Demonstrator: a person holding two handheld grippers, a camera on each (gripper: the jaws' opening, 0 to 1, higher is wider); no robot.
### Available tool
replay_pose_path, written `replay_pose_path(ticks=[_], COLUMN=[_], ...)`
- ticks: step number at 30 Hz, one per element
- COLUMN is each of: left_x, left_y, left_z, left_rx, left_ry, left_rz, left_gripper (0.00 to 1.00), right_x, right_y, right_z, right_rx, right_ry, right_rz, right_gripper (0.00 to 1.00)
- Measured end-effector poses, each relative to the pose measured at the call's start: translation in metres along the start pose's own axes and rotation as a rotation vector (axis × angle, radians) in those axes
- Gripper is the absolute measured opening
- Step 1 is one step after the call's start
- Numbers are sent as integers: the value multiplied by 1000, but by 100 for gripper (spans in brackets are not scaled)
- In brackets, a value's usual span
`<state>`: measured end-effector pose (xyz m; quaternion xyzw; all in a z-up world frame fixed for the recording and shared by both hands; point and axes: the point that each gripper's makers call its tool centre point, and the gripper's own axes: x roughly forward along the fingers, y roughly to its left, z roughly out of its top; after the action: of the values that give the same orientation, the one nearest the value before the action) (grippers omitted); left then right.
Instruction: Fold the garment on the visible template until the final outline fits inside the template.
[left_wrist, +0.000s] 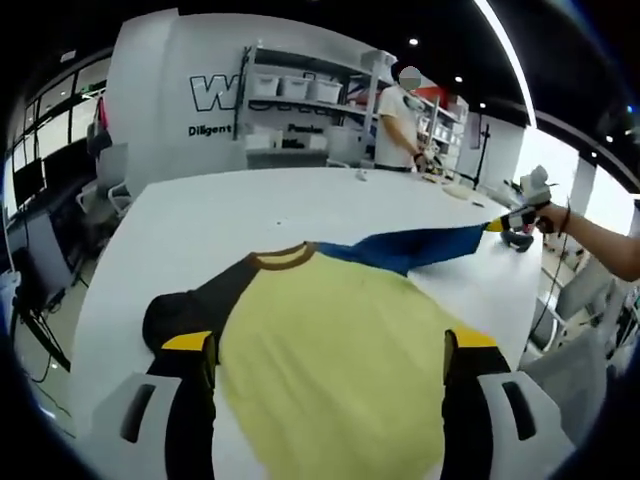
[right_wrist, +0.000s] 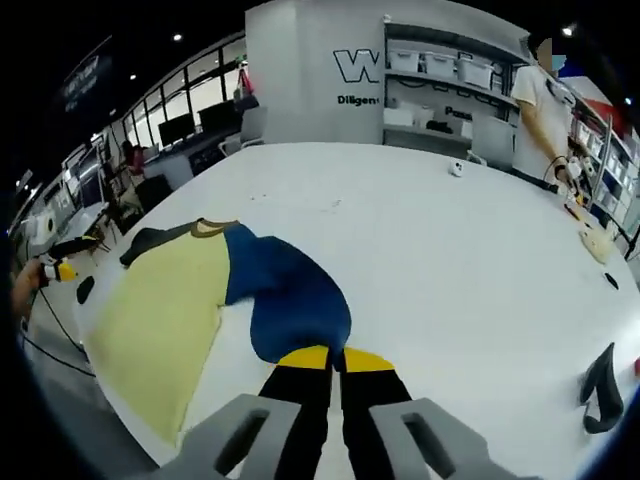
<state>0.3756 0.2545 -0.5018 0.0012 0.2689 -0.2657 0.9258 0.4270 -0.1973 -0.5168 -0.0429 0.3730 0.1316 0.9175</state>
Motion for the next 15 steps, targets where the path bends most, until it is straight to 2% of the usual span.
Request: replay_pose_path(ticks=[4,7,9,12,15], left_x=[1,1,2,4,6], left_y=[0,1,1,2,2], left_z=[1,1,1,-1,-3], left_rx=[8,13,14,16,18], left_ry=[5,8,14,25,32], left_rz=[-6,-6,-11,-4,-5], left_gripper=[92,91,91,91,90], right_x=[11,21,27,37,44], right_y=[-22,-35,-41,-55,-64], right_z=[3,13,13,13,11], right_rx=[37,53,69,43,77], right_ry=[62,64,87,108,126], right_rz=[-27,-32,-36,-73,-87], right_gripper=[0,0,0,0,0])
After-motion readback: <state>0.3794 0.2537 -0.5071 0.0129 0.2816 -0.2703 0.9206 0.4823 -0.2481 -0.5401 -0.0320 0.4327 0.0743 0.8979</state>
